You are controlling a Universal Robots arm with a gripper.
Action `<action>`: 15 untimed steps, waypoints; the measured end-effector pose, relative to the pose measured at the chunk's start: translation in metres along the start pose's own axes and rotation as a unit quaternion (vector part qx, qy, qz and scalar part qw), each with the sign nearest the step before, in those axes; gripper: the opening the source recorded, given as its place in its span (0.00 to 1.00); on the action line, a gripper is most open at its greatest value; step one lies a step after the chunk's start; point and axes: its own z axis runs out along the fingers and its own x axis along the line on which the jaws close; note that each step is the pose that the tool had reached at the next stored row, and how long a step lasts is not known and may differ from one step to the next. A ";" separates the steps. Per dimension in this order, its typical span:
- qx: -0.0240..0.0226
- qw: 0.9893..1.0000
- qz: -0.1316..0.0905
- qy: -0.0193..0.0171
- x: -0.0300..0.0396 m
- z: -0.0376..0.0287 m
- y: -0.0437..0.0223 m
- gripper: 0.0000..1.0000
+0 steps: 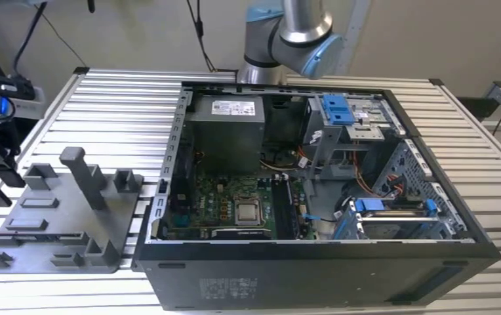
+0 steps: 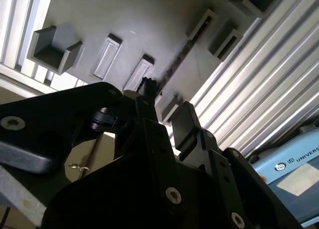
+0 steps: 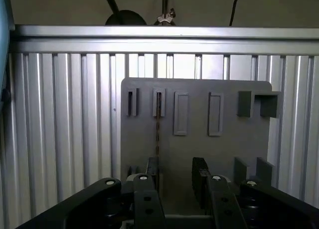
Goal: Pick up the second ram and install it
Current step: 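Pick up the second ram and move it above second insertion slot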
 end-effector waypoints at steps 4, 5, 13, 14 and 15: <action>0.001 1.000 -0.001 0.000 0.0014 0.0041 -0.0001 0.42; 0.001 1.000 -0.001 0.000 0.0018 0.0052 -0.0002 0.42; 0.002 1.000 -0.002 0.000 0.0044 0.0135 -0.0004 0.42; 0.002 1.000 -0.002 0.000 0.0047 0.0144 -0.0004 0.42; 0.002 1.000 -0.002 0.000 0.0050 0.0151 -0.0004 0.42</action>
